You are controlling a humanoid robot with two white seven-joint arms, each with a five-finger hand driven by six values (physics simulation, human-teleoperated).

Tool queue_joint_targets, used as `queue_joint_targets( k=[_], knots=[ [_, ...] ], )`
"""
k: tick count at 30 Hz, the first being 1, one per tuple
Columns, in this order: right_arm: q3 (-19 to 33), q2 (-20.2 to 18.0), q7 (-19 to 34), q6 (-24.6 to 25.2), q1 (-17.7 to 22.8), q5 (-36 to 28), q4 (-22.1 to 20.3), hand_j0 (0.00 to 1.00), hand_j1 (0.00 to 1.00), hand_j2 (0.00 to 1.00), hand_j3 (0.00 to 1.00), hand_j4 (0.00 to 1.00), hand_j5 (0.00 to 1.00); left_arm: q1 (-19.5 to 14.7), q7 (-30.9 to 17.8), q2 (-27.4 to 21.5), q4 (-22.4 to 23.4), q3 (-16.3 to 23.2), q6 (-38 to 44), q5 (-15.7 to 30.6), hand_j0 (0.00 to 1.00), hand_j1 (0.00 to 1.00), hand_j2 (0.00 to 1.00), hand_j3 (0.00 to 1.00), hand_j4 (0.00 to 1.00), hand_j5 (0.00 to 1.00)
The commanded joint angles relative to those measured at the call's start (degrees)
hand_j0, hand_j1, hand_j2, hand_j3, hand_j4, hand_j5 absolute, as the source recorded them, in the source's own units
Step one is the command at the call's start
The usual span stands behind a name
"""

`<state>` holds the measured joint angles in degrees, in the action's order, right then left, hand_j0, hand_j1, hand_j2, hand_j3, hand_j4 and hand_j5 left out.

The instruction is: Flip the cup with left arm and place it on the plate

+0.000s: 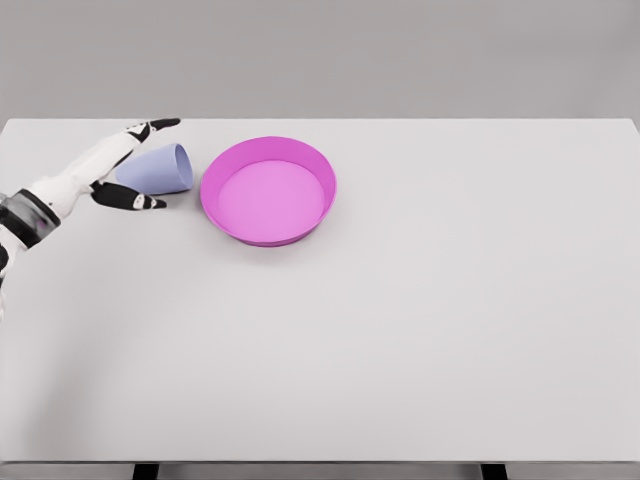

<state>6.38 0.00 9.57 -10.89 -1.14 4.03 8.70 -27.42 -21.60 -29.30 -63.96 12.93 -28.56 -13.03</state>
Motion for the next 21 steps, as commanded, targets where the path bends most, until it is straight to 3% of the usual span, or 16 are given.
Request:
queue_joint_targets(
  k=[1, 9, 17, 21],
  knots=[
    [0.04, 0.0, 0.01, -0.09, 0.0, 0.01, 0.0, 1.0, 1.0, 1.0, 1.0, 1.0, 1.0, -0.26, 0.16, 1.71, 4.54, -0.19, 0.52, 0.29, 1.0, 1.0, 1.0, 1.0, 1.0, 1.0],
    [0.04, 0.0, 0.01, 0.0, 0.0, 0.01, 0.0, 1.0, 1.0, 1.0, 1.0, 1.0, 1.0, -1.23, 0.33, 3.73, 7.8, -0.19, 1.84, -0.24, 1.0, 1.0, 1.0, 1.0, 1.0, 1.0],
    [0.04, 0.0, 0.01, 0.0, 0.0, 0.01, 0.0, 1.0, 1.0, 1.0, 1.0, 1.0, 1.0, -6.95, 0.33, 5.05, 16.93, 0.34, 1.84, -0.33, 1.0, 1.0, 1.0, 1.0, 1.0, 1.0],
    [-0.05, 0.0, 0.01, 0.0, 0.09, 0.01, 0.0, 1.0, 1.0, 1.0, 1.0, 1.0, 1.0, -7.39, 0.33, 5.31, 17.73, 0.6, 1.84, -0.33, 1.0, 1.0, 1.0, 1.0, 1.0, 1.0]
  ],
)
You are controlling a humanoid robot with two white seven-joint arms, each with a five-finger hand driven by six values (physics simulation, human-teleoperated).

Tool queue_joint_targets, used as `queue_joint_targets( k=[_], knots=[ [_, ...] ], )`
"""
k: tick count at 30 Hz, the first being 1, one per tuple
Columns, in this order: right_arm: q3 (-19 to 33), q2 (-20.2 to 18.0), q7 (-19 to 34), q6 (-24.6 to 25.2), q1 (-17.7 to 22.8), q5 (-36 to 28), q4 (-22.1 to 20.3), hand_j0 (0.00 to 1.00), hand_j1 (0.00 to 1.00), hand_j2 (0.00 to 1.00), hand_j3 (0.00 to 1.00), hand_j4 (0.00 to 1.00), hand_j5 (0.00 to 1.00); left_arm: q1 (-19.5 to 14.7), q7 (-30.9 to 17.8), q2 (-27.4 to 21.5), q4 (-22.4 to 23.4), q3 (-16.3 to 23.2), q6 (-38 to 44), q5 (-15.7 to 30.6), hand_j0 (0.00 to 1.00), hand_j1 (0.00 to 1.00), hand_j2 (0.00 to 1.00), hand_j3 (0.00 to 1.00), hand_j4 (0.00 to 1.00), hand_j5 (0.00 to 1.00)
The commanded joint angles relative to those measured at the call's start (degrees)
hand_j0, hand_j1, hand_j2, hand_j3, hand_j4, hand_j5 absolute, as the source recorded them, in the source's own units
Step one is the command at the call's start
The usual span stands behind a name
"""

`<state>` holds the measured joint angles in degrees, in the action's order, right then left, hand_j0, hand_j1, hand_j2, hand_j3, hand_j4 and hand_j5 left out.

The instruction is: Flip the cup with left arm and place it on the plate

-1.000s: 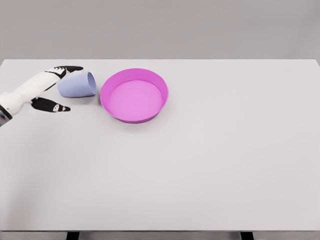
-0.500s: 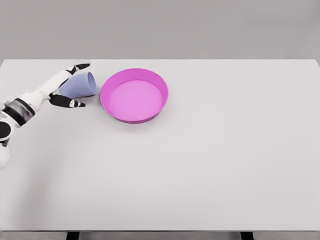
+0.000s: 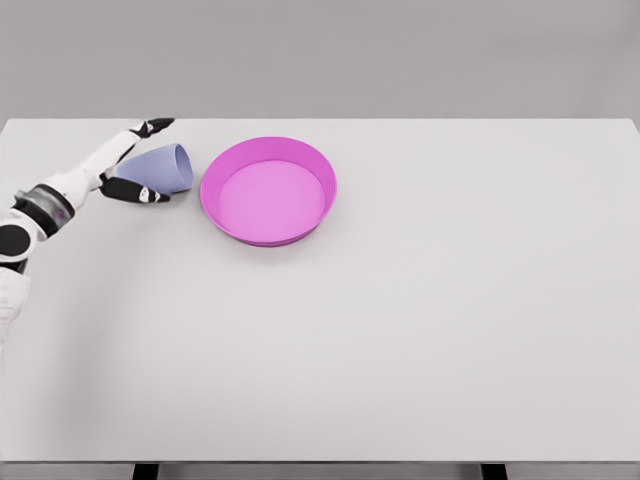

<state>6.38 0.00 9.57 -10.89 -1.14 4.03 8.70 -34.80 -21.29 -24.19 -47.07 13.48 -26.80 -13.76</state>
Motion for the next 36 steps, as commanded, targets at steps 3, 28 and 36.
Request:
queue_joint_targets(
  k=[3, 28, 36],
  knots=[
    [-0.05, 0.0, 0.01, -0.09, 0.0, 0.01, 0.0, 1.0, 1.0, 1.0, 1.0, 1.0, 1.0, -0.09, 0.02, 0.2, 0.76, 0.14, 0.08, 0.05, 1.0, 1.0, 1.0, 1.0, 1.0, 1.0],
    [-0.05, 0.0, 0.01, -0.01, 0.0, 0.01, 0.0, 1.0, 1.0, 1.0, 1.0, 1.0, 1.0, -0.79, -4.2, 1.34, -9.18, 1.37, 10.36, -15.77, 0.85, 0.85, 0.85, 0.85, 0.85, 0.85],
    [0.04, 0.0, 0.01, -0.01, 0.0, 0.01, 0.0, 1.0, 1.0, 1.0, 1.0, 1.0, 1.0, -0.88, -5.78, 1.25, -9.18, 1.37, 11.24, -16.21, 0.8, 0.8, 0.8, 0.8, 0.8, 0.8]
  ],
)
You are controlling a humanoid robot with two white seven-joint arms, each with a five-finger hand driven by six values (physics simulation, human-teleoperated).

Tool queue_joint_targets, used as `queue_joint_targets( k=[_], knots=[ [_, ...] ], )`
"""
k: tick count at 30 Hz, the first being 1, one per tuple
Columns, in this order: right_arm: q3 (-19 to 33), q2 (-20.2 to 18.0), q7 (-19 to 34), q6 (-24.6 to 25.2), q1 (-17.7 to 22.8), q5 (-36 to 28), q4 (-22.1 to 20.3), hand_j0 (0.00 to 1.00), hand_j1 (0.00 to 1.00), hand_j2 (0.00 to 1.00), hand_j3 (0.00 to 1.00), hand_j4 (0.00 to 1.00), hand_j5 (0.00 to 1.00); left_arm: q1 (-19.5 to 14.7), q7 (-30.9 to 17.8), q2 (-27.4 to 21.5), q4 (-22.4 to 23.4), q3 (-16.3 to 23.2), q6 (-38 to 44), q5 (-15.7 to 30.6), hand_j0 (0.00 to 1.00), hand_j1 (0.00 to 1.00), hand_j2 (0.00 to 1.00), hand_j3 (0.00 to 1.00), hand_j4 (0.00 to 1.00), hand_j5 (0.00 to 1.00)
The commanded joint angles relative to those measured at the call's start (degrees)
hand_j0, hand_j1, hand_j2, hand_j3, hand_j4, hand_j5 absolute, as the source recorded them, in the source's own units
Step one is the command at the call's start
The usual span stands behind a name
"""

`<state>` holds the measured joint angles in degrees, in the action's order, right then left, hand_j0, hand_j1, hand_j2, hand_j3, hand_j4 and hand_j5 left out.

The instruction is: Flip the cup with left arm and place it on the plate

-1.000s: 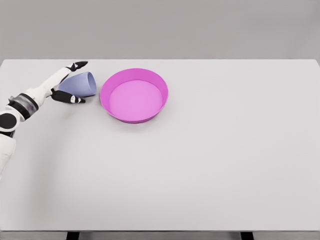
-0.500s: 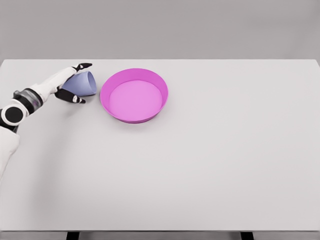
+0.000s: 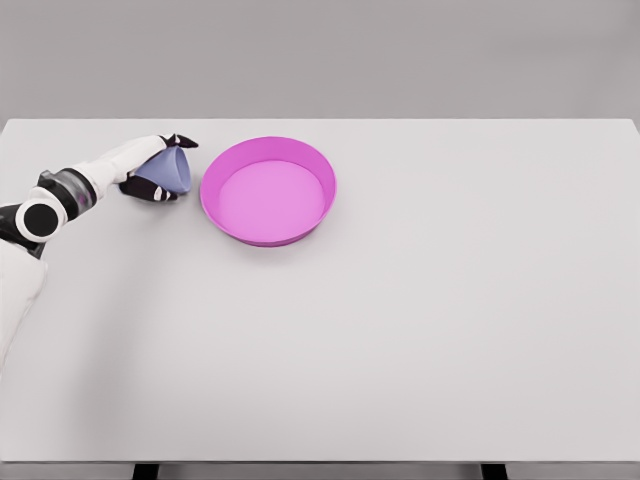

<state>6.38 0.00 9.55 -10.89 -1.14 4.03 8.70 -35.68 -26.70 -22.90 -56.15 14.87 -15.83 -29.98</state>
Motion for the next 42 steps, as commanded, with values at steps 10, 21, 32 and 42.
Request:
queue_joint_targets(
  k=[10, 21, 32, 42],
  knots=[
    [-0.05, 0.0, 0.03, -0.01, 0.0, 0.01, 0.0, 1.0, 1.0, 1.0, 1.0, 1.0, 1.0, -0.18, -2.66, 0.05, -0.28, -0.63, 0.18, 0.89, 0.64, 0.64, 0.64, 0.64, 0.64, 0.64],
    [0.03, 0.0, 0.03, -0.01, 0.0, 0.01, 0.0, 1.0, 1.0, 1.0, 1.0, 1.0, 1.0, 0.0, -5.12, -0.39, -0.28, -4.41, -1.93, 7.39, 0.63, 0.63, 0.63, 0.63, 0.63, 0.63],
    [0.03, 0.0, 0.03, -0.01, 0.0, 0.01, 0.0, 1.0, 1.0, 1.0, 1.0, 1.0, 1.0, 0.62, -8.3, -0.92, -0.19, -4.33, -9.49, 26.9, 0.63, 0.63, 0.63, 0.63, 0.63, 0.63],
    [0.03, 0.0, 0.03, -0.01, 0.0, 0.01, 0.0, 1.0, 1.0, 1.0, 1.0, 1.0, 1.0, 0.88, -8.3, 0.31, -0.98, -3.27, -10.72, 37.28, 0.63, 0.63, 0.63, 0.63, 0.63, 0.63]
  ],
)
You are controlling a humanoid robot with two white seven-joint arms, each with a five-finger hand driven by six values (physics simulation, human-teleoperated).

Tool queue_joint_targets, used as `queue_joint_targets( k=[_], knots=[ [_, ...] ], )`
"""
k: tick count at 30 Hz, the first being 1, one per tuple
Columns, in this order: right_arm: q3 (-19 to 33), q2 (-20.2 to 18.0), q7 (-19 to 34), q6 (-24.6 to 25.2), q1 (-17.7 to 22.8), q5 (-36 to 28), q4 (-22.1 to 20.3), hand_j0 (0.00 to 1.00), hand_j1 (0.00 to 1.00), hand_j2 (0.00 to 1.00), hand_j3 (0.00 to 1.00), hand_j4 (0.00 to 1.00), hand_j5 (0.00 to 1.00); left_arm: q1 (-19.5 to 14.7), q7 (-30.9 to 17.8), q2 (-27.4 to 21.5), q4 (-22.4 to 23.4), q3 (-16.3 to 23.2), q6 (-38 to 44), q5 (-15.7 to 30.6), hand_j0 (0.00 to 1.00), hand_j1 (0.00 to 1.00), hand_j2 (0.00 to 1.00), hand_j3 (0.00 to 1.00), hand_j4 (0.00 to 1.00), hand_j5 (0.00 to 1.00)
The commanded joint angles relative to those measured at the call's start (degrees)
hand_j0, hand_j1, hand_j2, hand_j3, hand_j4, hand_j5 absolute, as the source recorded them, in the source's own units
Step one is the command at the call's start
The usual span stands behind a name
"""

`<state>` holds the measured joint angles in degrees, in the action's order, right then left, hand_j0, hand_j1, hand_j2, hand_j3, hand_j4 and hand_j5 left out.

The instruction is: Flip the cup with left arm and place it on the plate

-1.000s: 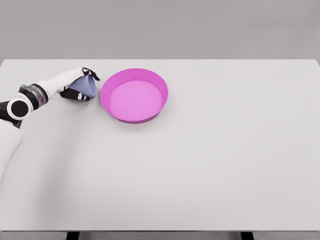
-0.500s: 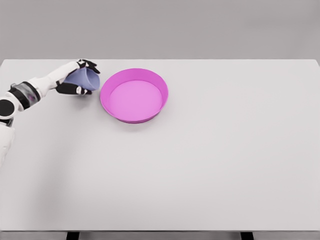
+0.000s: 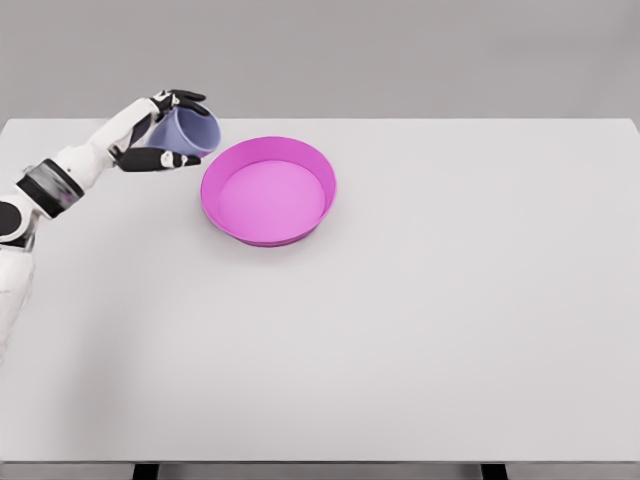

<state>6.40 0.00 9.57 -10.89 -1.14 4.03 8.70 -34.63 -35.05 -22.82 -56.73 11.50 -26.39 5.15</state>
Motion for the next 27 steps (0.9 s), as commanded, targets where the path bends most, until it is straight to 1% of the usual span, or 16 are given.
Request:
queue_joint_targets(
  k=[1, 4, 5, 8, 11, 14, 15, 17, 18, 20, 22, 23, 25, 26, 27],
  knots=[
    [0.02, 0.0, 0.01, -0.01, 0.0, 0.01, 0.0, 1.0, 1.0, 1.0, 1.0, 1.0, 1.0, 0.0, 0.05, 0.5, -0.75, 0.18, -0.07, 2.49, 0.63, 0.63, 0.63, 0.63, 0.63, 0.63],
    [-0.07, 0.0, 0.01, -0.01, 0.0, 0.01, 0.0, 1.0, 1.0, 1.0, 1.0, 1.0, 1.0, 0.7, 0.05, 1.9, -1.28, 0.27, -0.07, 2.67, 0.63, 0.63, 0.63, 0.63, 0.63, 0.63],
    [0.02, 0.0, 0.01, -0.01, 0.0, 0.01, 0.0, 1.0, 1.0, 1.0, 1.0, 1.0, 1.0, 0.7, 0.05, 2.25, -1.28, 1.06, -0.07, 2.67, 0.64, 0.64, 0.64, 0.64, 0.64, 0.64],
    [-0.07, 0.0, 0.01, -0.01, 0.0, 0.01, 0.0, 1.0, 1.0, 1.0, 1.0, 1.0, 1.0, 0.7, 0.05, 2.43, -1.72, 3.26, -0.07, 4.86, 0.64, 0.64, 0.64, 0.64, 0.64, 0.64],
    [0.02, 0.0, 0.01, -0.01, 0.0, 0.01, 0.0, 1.0, 1.0, 1.0, 1.0, 1.0, 1.0, 0.79, 0.05, 4.45, -1.8, 5.02, -0.15, 4.95, 0.64, 0.64, 0.64, 0.64, 0.64, 0.64],
    [-0.07, 0.0, 0.01, -0.01, 0.0, 0.01, 0.0, 1.0, 1.0, 1.0, 1.0, 1.0, 1.0, 0.88, 0.05, 4.8, -1.8, 5.11, -0.59, 6.36, 0.64, 0.64, 0.64, 0.64, 0.64, 0.64],
    [-0.07, 0.0, 0.01, -0.01, 0.0, 0.01, 0.0, 1.0, 1.0, 1.0, 1.0, 1.0, 1.0, 0.88, 0.05, 4.8, -1.8, 5.11, -0.68, 7.23, 0.64, 0.64, 0.64, 0.64, 0.64, 0.64],
    [-0.07, 0.0, 0.01, -0.01, 0.0, 0.01, 0.0, 1.0, 1.0, 1.0, 1.0, 1.0, 1.0, 0.88, 0.05, 5.15, -1.72, 5.37, -0.86, 10.49, 0.64, 0.64, 0.64, 0.64, 0.64, 0.64],
    [-0.07, 0.0, 0.01, -0.09, 0.0, 0.01, 0.0, 1.0, 1.0, 1.0, 1.0, 1.0, 1.0, 0.88, 0.05, 5.51, -1.72, 5.99, -0.86, 11.54, 0.64, 0.64, 0.64, 0.64, 0.64, 0.64],
    [0.02, 0.0, 0.01, -0.01, 0.0, 0.01, 0.0, 1.0, 1.0, 1.0, 1.0, 1.0, 1.0, 0.88, 0.05, 5.68, -1.72, 8.09, -0.94, 15.14, 0.64, 0.64, 0.64, 0.64, 0.64, 0.64],
    [0.02, 0.0, 0.01, -0.01, 0.0, 0.01, 0.0, 1.0, 1.0, 1.0, 1.0, 1.0, 1.0, 0.97, 0.05, 5.86, -1.72, 9.24, -1.3, 16.2, 0.64, 0.64, 0.64, 0.64, 0.64, 0.64],
    [0.02, 0.0, 0.01, -0.01, 0.0, 0.01, 0.0, 1.0, 1.0, 1.0, 1.0, 1.0, 1.0, 1.84, 0.05, 6.82, -1.72, 9.24, -1.3, 16.38, 0.64, 0.64, 0.64, 0.64, 0.64, 0.64],
    [-0.07, 0.0, 0.01, -0.01, 0.0, 0.01, 0.0, 1.0, 1.0, 1.0, 1.0, 1.0, 1.0, 2.28, 0.05, 7.09, -1.63, 9.33, -1.3, 18.84, 0.64, 0.64, 0.64, 0.64, 0.64, 0.64],
    [0.02, 0.0, 0.01, -0.01, 0.0, 0.01, 0.0, 1.0, 1.0, 1.0, 1.0, 1.0, 1.0, 3.08, 0.05, 7.88, -1.72, 9.33, -1.3, 19.89, 0.64, 0.64, 0.64, 0.64, 0.64, 0.64],
    [0.02, 0.0, 0.01, -0.01, 0.09, 0.01, 0.0, 1.0, 1.0, 1.0, 1.0, 1.0, 1.0, 3.25, 0.05, 8.14, -1.72, 9.33, -1.3, 20.07, 0.64, 0.64, 0.64, 0.64, 0.64, 0.64]
  ],
)
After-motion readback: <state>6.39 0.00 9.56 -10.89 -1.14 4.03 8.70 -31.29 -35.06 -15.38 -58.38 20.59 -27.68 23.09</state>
